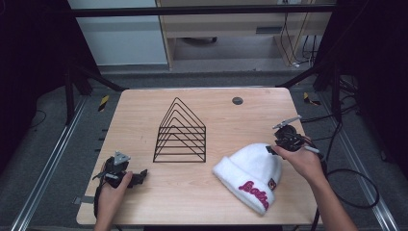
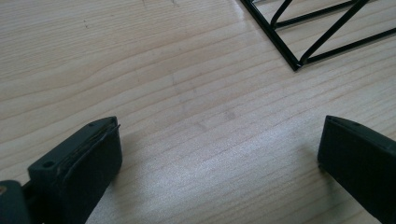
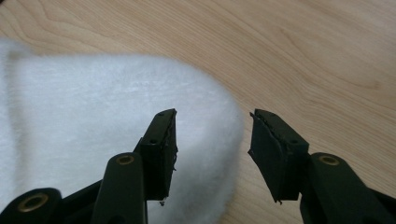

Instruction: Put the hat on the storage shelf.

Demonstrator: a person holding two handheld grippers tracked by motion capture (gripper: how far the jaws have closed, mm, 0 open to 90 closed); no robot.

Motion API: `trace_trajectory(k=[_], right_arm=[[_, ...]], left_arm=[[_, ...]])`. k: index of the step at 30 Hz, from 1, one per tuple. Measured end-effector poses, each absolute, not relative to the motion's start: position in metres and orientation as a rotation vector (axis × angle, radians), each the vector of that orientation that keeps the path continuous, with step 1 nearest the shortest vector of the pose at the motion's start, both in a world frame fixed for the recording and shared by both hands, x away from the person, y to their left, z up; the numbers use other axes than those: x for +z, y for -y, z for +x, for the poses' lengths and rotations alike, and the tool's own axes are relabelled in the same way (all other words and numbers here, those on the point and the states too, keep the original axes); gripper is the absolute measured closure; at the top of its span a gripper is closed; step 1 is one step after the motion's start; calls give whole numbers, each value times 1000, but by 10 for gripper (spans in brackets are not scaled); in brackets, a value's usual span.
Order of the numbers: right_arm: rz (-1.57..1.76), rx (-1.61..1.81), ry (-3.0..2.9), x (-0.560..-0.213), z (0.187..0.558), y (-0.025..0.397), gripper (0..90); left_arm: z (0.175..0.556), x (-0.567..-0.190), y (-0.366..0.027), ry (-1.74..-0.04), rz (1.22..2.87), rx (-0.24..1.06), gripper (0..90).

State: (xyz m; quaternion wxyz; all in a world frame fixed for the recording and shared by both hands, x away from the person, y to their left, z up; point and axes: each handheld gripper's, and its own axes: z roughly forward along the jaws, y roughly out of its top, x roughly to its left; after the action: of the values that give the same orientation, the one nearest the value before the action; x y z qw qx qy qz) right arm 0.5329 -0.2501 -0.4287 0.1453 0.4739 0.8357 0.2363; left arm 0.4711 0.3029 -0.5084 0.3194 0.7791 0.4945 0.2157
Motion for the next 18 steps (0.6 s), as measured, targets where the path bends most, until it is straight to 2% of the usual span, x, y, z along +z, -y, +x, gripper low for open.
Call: trace_trajectory(k=[18], right_arm=[[1471,618,-2459,-467,552,249,505]], left_arm=[[471,-508,-303,-1299,2050,566,0]])
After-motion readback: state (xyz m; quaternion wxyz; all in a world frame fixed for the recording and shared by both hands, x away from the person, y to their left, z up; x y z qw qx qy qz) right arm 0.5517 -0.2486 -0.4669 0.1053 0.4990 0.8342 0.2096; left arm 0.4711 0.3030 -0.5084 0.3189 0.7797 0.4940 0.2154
